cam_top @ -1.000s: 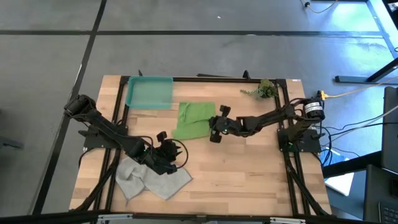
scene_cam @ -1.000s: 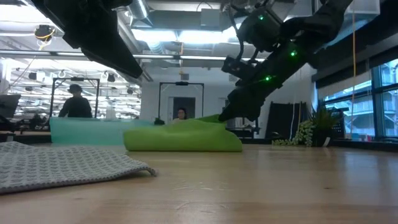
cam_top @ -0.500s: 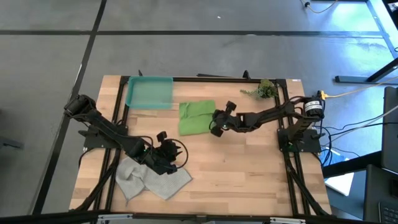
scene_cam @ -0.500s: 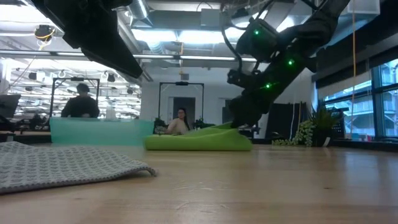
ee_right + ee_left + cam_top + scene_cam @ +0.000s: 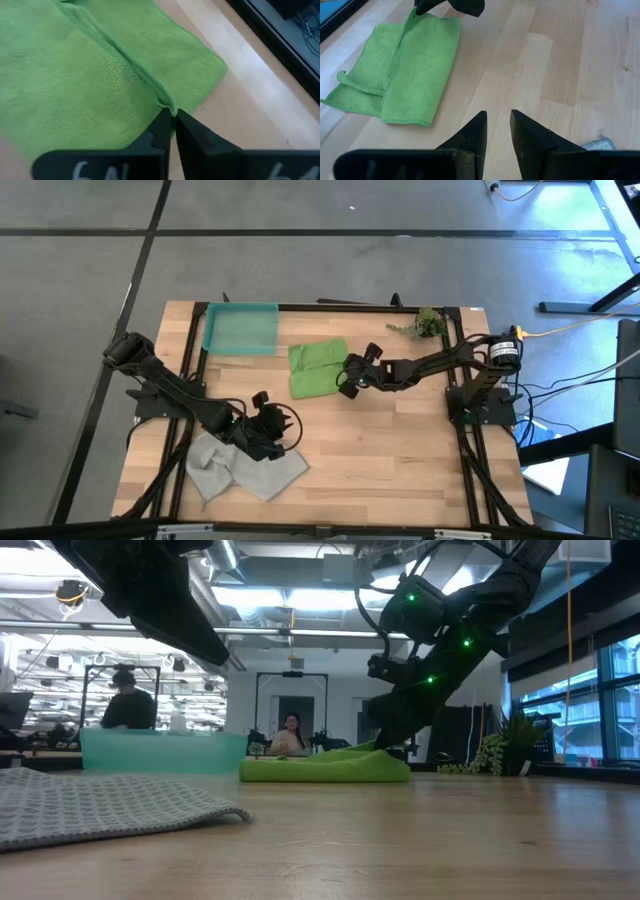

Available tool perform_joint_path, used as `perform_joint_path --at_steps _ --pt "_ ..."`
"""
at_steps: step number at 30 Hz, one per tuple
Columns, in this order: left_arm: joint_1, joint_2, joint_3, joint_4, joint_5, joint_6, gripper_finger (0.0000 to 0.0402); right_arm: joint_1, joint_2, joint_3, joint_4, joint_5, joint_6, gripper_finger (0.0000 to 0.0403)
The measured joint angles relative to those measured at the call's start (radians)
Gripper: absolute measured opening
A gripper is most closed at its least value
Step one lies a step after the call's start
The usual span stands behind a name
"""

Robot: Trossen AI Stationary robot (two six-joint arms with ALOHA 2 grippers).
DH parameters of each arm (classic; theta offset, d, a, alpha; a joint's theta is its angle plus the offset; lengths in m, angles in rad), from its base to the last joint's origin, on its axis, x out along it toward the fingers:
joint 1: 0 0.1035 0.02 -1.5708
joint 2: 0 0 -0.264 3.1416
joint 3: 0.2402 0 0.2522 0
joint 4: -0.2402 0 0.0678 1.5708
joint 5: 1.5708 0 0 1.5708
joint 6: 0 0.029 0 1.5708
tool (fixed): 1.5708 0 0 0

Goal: Roll microfiber towels into tight, uniform cylinder then place into a basket
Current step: Roll the green towel

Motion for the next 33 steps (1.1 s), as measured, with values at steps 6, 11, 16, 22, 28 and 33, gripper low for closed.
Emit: perform_joint_path --at_steps 6,11,16,22,28,33 --pt "0.0 0.0 0.0 0.0 0.0 -0.002 0.0082 -0.015 0.0 0.0 0.0 0.003 -0.007 0.0079" --pt "0.002 0.0 0.0 0.0 0.0 -0.007 0.0082 -0.025 -0.013 0.047 -0.066 0.005 -0.051 0.0117" --pt "0.034 0.0 0.0 -0.01 -0.002 -0.047 0.0082 -0.024 -0.054 0.118 -0.181 -0.021 -0.079 0.0126" --pt "0.144 0.0 0.0 -0.009 -0.005 -0.054 0.0082 -0.018 -0.079 0.111 -0.193 -0.37 -0.196 0.0126" --pt "0.259 0.044 0.001 -0.005 0.06 -0.016 0.0082 -0.012 -0.047 0.044 -0.166 -0.438 -0.212 0.0126" --pt "0.298 0.099 0.001 0.009 0.104 0.006 0.0082 -0.012 -0.019 0.01 -0.14 -0.43 -0.208 0.0126"
